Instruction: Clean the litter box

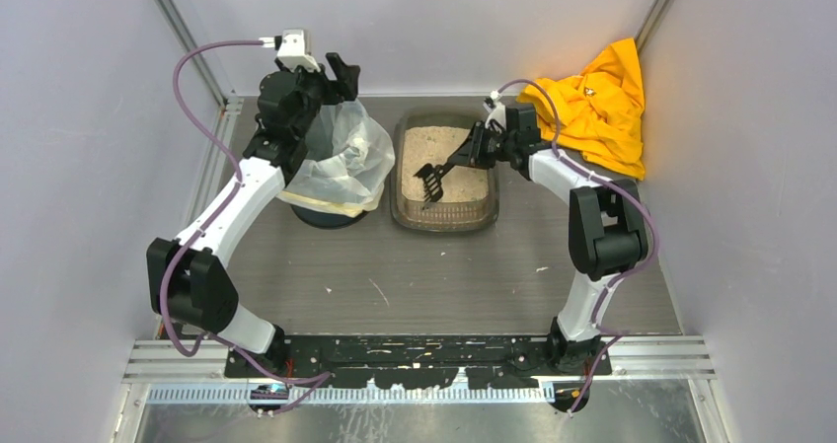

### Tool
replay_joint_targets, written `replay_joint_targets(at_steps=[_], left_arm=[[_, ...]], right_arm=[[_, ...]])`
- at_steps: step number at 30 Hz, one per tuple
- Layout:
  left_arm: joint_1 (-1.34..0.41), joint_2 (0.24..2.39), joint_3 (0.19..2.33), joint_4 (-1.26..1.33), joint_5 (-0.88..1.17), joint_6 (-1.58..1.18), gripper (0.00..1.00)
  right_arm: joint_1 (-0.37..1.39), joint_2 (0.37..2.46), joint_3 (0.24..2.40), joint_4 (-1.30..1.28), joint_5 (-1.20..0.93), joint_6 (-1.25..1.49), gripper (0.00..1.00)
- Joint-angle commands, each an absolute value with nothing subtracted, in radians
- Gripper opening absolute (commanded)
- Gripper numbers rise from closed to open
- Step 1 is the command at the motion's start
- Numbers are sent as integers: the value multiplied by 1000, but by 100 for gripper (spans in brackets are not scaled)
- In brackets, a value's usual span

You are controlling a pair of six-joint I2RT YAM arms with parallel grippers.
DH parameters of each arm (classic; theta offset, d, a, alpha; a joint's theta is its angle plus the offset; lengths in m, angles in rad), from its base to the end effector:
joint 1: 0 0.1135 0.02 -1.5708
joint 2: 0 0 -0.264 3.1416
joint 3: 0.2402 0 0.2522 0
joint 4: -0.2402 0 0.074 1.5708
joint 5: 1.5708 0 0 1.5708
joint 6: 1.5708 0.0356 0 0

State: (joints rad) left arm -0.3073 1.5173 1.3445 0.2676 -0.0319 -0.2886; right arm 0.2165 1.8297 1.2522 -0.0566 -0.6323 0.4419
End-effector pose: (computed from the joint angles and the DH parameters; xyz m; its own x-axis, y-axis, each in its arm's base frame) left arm 0.3498 -0.1098 0.4045 0.0091 -0.3013 -0.9535 0.2865 0.9143 -0.2862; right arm 0.3943 0.1083 0.2244 -0.7960 0.1782 -0.5785 -0.3295 0.6741 0.6610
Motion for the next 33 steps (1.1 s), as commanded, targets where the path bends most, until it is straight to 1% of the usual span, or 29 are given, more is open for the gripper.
replay_joint_targets(at_steps=[1, 8, 13, 18, 20, 25, 27, 28, 30, 31, 33], left_arm=[[-307, 1464, 1346, 280, -19, -259, 77], [-307, 1432, 1314, 266, -15, -258, 77], [-307, 1433, 1303, 272, -9, -269, 77], [-307, 1468, 1326, 295, -5, -286, 77], [-307, 1476, 1332, 303, 23, -291, 77], [-307, 1480, 1327, 308, 16, -290, 77], [-308, 1481, 1327, 308, 13, -288, 77], [-307, 1483, 1326, 309, 12, -288, 77], [-307, 1487, 1326, 311, 9, -287, 77], [-307, 1490, 1327, 313, 8, -286, 77], [-308, 1495, 1330, 317, 8, -286, 77]], right_arm=[[236, 1894, 1277, -25, -713, 515, 1], [144, 1852, 1190, 251, -775, 736, 1], [47, 1795, 1150, 367, -805, 848, 1], [14, 1771, 1183, 355, -797, 856, 1], [-14, 1782, 1200, 362, -797, 865, 1], [-19, 1813, 1261, 356, -803, 871, 1], [-16, 1822, 1304, 299, -797, 832, 1], [-10, 1824, 1340, 216, -785, 769, 1], [0, 1825, 1429, -76, -728, 547, 1], [34, 1827, 1476, -191, -694, 456, 1], [57, 1836, 1542, -329, -632, 346, 1]])
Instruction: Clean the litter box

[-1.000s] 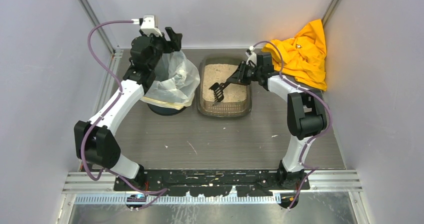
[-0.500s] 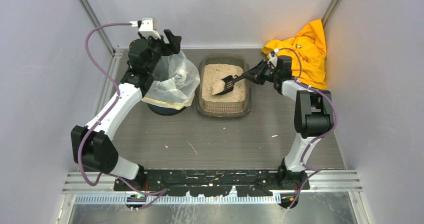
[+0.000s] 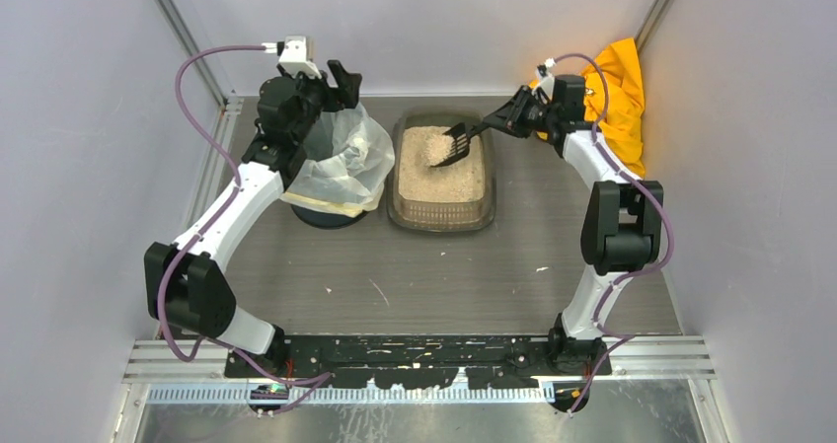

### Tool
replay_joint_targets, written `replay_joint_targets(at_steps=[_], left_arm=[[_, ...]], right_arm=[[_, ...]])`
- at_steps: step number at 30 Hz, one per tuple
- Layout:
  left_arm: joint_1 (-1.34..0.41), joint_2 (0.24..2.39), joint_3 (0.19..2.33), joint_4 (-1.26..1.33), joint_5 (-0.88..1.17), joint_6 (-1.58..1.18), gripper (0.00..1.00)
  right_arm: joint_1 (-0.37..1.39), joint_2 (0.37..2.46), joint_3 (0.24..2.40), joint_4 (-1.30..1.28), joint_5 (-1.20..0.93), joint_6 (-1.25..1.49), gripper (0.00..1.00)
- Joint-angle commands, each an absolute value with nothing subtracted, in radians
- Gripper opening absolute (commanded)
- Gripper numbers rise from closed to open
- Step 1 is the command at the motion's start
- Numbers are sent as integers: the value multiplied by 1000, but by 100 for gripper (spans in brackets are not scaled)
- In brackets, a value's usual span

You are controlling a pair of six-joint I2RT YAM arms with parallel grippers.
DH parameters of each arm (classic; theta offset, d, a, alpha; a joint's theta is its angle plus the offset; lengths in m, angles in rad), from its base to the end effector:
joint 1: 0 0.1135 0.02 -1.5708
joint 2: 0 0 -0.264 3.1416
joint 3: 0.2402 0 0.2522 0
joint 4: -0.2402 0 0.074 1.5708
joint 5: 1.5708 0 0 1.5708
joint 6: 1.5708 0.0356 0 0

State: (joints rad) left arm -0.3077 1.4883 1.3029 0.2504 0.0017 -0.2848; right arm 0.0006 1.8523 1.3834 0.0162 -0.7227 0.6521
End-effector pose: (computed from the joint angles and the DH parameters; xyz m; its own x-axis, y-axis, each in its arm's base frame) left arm 0.3425 -0.1089 0.3975 -0.0261 -0.2865 -0.9577 0.3096 0.9086 -0.2803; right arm 0.4295 0.0238 0.2659 -0.7089 0.4547 -0.5392 -0.2077 0.5960 0.7757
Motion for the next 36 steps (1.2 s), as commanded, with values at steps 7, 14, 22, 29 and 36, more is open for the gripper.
replay_joint_targets(at_steps=[7, 14, 22, 29, 36], left_arm=[[-307, 1537, 1364, 326, 18, -296, 77], [-307, 1589, 1415, 342, 35, -307, 77], [-307, 1620, 1438, 360, 49, -322, 76], [-307, 1617, 1435, 363, 52, -321, 76], [-307, 1608, 1428, 371, 42, -292, 77]], right_arm=[[93, 1812, 1631, -454, -439, 237, 1], [171, 1809, 1748, -615, -198, 78, 1], [261, 1815, 1818, -683, -53, -40, 1], [369, 1826, 1868, -696, 100, -125, 1], [451, 1867, 1969, -741, 161, -181, 1]])
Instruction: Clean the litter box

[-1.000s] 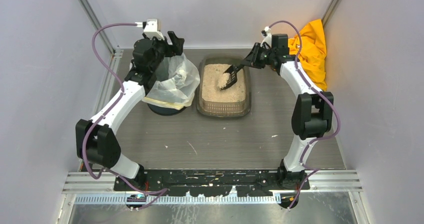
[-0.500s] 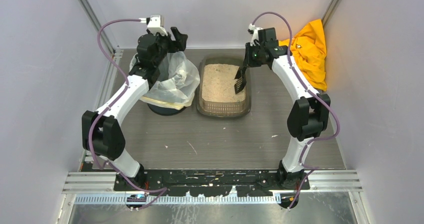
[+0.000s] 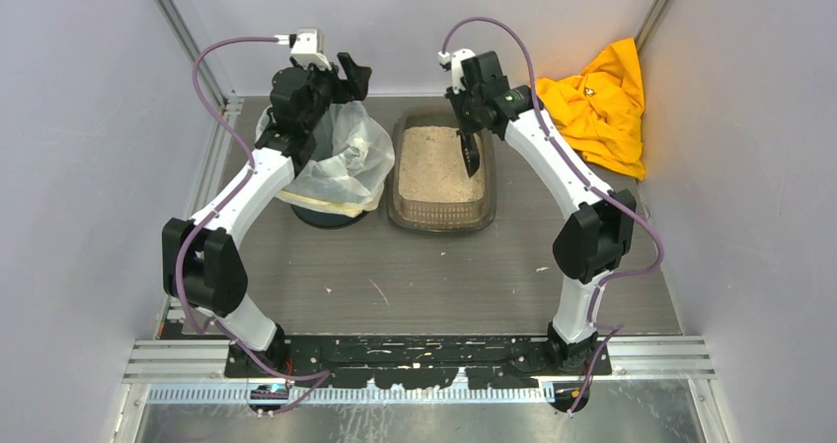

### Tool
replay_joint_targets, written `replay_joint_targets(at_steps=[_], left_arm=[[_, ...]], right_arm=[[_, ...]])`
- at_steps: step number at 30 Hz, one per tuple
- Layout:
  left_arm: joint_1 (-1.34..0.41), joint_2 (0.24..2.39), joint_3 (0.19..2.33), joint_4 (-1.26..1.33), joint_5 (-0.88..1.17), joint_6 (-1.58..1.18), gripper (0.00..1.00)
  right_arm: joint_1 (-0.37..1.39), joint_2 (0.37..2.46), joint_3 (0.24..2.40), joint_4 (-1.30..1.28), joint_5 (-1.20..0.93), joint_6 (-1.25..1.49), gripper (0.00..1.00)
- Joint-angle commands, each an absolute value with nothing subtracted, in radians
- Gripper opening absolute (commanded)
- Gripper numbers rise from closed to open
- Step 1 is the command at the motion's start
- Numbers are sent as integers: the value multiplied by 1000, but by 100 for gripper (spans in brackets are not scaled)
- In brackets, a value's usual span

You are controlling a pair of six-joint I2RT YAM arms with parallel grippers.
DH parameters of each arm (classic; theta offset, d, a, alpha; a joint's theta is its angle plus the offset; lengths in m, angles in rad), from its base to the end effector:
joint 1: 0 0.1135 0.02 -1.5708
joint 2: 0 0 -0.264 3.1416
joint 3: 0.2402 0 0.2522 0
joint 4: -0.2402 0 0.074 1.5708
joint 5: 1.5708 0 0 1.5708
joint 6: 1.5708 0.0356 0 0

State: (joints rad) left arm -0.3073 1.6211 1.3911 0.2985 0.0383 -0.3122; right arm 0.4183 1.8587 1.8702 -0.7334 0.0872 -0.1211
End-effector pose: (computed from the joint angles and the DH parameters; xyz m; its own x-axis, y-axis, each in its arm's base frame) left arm 0.3759 -0.1207 0.3872 -0.0419 -0.3087 -0.9502 0.3424 0.8891 -0.3039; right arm 0.3863 0.1683 0.3571 -0.5577 -0.3796 -0.7381 -0.4153 0.8976 -0.1478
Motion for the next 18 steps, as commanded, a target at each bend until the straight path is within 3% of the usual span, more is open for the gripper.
replay_joint_targets(at_steps=[1, 18], left_arm=[[-307, 1607, 1428, 372, 42, -285, 77], [-251, 1677, 1447, 412, 19, -205, 77]], right_arm=[[462, 1874, 1981, -748, 167, -188, 1], [623, 1960, 1949, -687, 595, -187, 1]])
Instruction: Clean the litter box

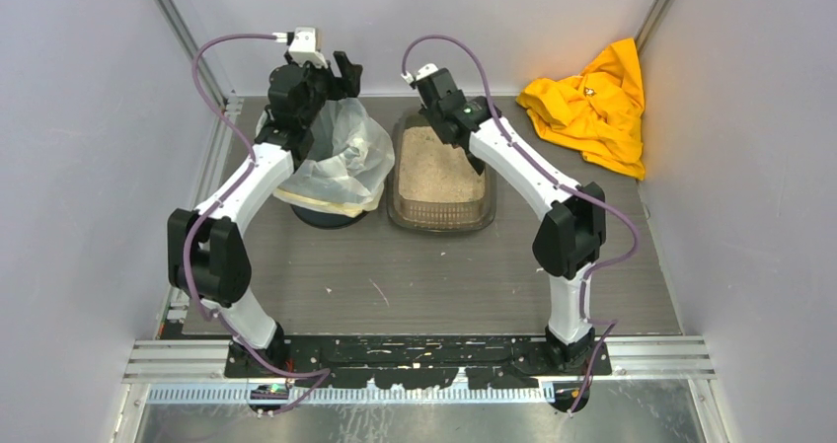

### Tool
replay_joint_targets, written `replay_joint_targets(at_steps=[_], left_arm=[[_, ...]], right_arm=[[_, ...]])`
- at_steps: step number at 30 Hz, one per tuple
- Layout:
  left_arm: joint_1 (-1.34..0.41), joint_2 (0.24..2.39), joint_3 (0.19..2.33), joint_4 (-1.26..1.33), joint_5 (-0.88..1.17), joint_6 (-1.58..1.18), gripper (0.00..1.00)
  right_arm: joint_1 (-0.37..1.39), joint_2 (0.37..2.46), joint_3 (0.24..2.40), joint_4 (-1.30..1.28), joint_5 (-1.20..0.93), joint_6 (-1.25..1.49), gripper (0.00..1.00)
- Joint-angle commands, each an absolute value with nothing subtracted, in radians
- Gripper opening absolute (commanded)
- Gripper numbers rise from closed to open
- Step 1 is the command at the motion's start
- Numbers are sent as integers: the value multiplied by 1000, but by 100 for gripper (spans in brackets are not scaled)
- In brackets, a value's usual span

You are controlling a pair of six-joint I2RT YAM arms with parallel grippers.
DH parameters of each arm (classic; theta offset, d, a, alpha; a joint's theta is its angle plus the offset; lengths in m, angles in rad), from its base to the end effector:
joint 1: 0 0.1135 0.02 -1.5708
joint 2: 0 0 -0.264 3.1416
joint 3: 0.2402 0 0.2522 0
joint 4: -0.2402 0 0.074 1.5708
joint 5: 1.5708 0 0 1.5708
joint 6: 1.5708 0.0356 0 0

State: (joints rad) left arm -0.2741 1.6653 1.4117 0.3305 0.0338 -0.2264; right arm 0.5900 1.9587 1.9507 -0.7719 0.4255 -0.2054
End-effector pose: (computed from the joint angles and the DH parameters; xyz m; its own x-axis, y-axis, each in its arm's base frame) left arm 0.3908 -0.1111 0.3814 0.0041 -0.2342 -0.9722 0.3118 0.9240 -0.2213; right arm 0.3746 0.2331 0.3411 -0.5184 -0.5707 -0.6368 -0.3765 0.8210 -0.4292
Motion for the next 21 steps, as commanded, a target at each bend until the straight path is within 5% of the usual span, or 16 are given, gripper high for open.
replay_joint_targets(at_steps=[1, 21], left_arm=[[-248, 1678, 1444, 413, 19, -204, 77], [-241, 1591, 1374, 365, 26, -190, 76]], right_arm=[[631, 1966, 1942, -682, 613, -179, 1], [649, 1937, 1745, -675, 460, 98, 1]])
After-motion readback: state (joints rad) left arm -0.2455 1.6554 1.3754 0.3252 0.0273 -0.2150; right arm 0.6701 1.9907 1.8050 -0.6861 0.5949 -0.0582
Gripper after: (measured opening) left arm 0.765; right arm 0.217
